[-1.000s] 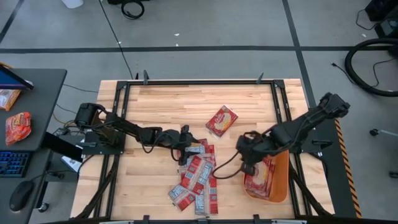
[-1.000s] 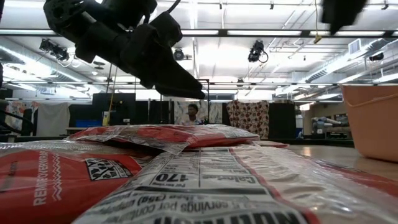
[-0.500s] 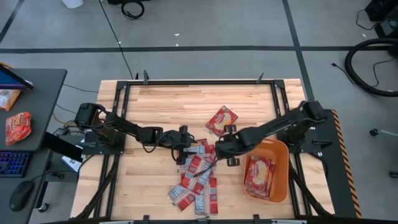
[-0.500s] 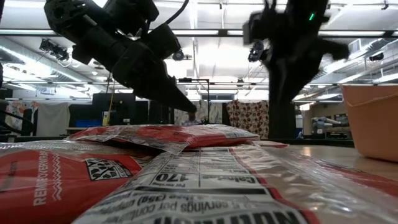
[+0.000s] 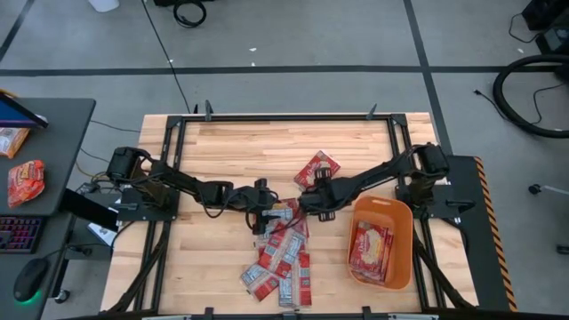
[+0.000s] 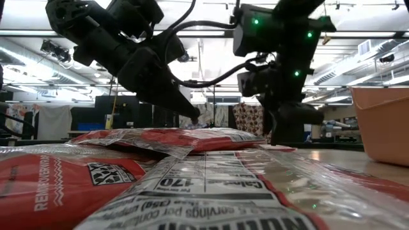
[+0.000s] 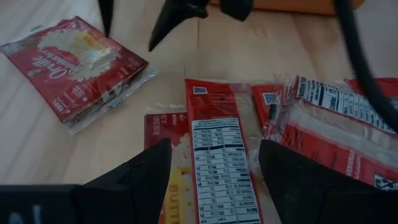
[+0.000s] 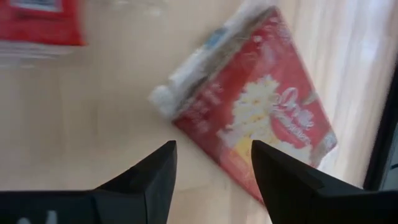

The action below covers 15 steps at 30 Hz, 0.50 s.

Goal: Sort popcorn bags into baskets
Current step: Put the red popcorn bag into the orange bin

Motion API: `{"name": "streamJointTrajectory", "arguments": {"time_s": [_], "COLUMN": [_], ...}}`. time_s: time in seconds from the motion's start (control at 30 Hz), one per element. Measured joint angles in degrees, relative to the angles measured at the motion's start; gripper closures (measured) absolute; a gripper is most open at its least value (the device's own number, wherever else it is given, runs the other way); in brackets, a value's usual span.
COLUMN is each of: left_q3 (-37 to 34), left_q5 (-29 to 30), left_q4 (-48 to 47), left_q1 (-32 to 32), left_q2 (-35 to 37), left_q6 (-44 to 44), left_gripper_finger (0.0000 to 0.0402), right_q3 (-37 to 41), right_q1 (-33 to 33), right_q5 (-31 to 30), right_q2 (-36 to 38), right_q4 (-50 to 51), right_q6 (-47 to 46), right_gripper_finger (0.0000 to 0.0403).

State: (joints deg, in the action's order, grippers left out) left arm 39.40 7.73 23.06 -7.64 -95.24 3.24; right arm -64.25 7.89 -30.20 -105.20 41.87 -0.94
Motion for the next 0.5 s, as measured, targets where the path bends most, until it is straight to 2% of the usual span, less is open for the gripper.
{"name": "streamJointTrajectory", "arguments": {"time_s": [0.5], "left_q3": [0.0], "left_q5": [0.03], "left_q4": [0.31], "left_q1": [0.0], "left_q2": [0.0], "left_q6": [0.64], "left_gripper_finger": [0.0154], "right_q3": [10.31], "right_q1": [-1.96], "right_q5": [-4.71], "right_q2": [0.82], "right_q4": [-17.28], "right_q6": [7.98], "right_gripper_finger": [0.0194]}}
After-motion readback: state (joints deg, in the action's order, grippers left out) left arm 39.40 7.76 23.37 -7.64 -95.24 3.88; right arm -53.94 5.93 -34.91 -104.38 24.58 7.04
